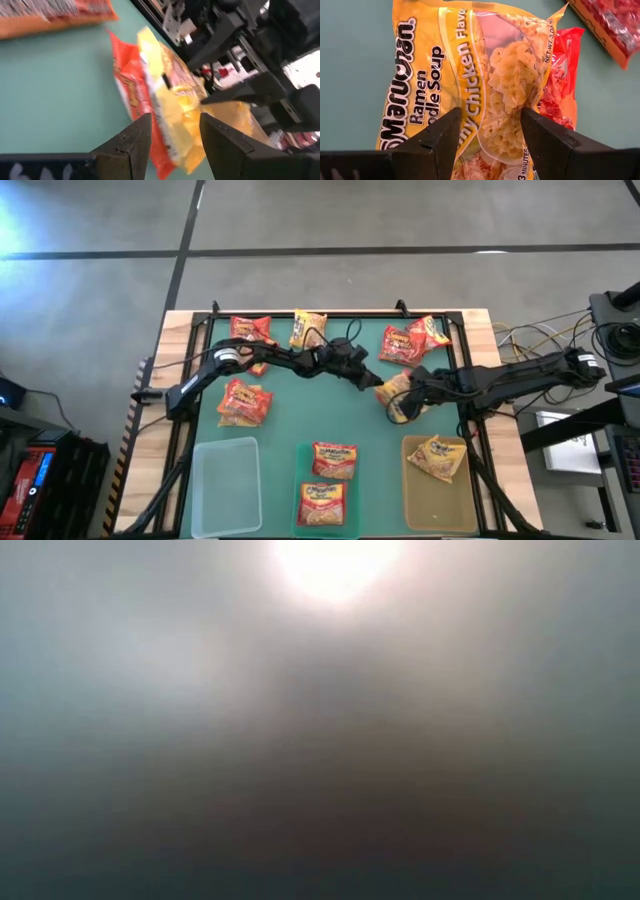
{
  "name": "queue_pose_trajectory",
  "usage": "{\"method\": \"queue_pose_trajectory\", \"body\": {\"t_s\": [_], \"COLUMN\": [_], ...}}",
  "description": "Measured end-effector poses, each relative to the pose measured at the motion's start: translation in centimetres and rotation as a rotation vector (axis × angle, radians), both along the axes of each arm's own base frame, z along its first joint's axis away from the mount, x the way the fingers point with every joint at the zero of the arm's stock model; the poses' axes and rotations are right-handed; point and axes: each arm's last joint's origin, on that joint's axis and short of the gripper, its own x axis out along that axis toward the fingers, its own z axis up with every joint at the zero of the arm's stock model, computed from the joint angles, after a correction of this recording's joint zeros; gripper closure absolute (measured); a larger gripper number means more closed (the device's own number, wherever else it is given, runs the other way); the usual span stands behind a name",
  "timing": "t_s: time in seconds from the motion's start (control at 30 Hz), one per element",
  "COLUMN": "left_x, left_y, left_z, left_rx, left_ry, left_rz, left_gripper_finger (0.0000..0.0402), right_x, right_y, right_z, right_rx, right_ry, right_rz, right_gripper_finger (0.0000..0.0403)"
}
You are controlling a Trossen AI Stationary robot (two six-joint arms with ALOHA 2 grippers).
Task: Sort Maruchan noodles
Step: Put the yellow noodle pack into the orange bin
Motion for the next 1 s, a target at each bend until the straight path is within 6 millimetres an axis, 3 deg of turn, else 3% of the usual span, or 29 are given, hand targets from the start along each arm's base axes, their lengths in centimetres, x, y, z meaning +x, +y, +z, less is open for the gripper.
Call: {"method": "queue_pose_trajectory", "body": {"t_s": [1.0], "left_x": [0.5], "left_y": [-0.4], "left_z": [0.3], "left_rx": [-0.027], "left_ry": [0.061], "left_rz": [-0.073], "left_gripper_finger": [0.0251], "right_x": [1.8], "right_y": [-2.0], "right_z": [0.6], "right_rx": [-0.146], "right_ry": [-0.172], "right_rz": [0.061], "right_gripper_finger": [0.0204]}}
